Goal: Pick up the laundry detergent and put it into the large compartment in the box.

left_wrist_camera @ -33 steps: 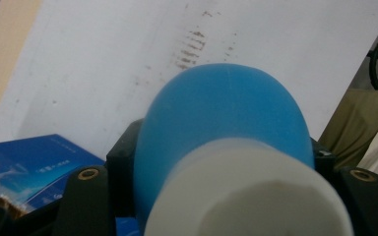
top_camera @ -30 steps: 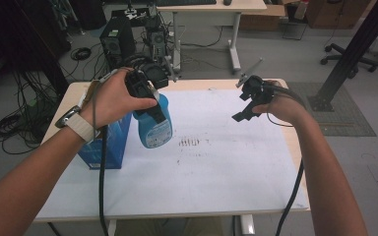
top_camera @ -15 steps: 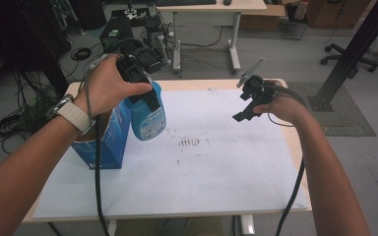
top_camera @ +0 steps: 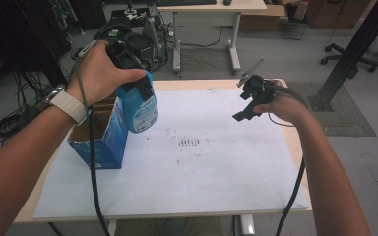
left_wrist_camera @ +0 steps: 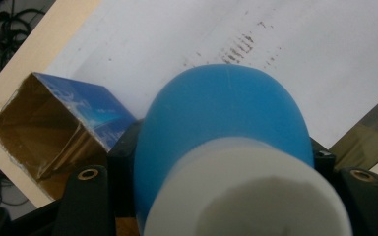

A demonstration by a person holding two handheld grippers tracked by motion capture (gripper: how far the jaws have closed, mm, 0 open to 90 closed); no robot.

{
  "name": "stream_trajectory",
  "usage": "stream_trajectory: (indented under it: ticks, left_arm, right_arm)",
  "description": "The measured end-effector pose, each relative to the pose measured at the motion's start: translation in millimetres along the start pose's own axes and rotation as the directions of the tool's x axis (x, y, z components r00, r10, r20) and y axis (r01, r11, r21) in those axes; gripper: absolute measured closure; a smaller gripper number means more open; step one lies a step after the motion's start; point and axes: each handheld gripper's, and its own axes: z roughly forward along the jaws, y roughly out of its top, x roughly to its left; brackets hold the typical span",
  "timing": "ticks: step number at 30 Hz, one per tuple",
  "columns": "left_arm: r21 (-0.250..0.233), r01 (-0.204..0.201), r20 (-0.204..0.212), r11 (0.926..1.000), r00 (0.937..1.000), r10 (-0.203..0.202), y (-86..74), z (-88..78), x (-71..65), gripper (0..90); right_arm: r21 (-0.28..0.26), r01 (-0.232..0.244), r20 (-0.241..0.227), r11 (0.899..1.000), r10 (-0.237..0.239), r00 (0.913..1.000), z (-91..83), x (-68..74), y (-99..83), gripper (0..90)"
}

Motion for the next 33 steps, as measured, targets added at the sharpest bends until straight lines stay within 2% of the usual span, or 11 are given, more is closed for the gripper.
stream_trajectory:
  ticks: [7,10,12,16,24,33]
  left_arm:
    - [-0.011,0.072,0.001,0.9973,0.9974,-0.072,0.3,-8.0,10.5,38.0]
    - [-0.007,0.072,-0.011,0.9974,0.9974,-0.072,1.5,-11.8,13.3,38.0]
    - [-0.008,0.091,-0.01,0.9958,0.9958,-0.091,1.5,-14.8,16.5,37.9]
    - [-0.021,0.14,-0.014,0.99,0.99,-0.14,0.8,-20.9,23.1,38.0]
    - [-0.018,0.196,-0.039,0.9805,0.9798,-0.196,0.1,-26.9,34.9,37.9]
    - [-0.017,0.263,-0.044,0.9647,0.9637,-0.263,-2.6,-31.1,49.0,37.9]
  right_arm:
    - [-0.004,0.0,0.002,1.0,0.0,1.0,-1.0,-0.7,0.2,9.1]
    - [-0.003,0.001,0.002,1.0,-0.001,1.0,-0.4,-1.4,0.6,9.1]
    - [-0.002,0.002,0.002,1.0,-0.002,1.0,0.3,-1.5,1.1,9.1]
    - [-0.002,0.005,-0.001,1.0,-0.005,1.0,1.1,-1.8,2.0,9.1]
    - [-0.002,0.007,-0.004,1.0,-0.007,1.0,1.1,-2.5,2.2,9.1]
    - [0.0,0.008,-0.006,1.0,-0.008,0.9999,1.4,-2.7,2.9,9.1]
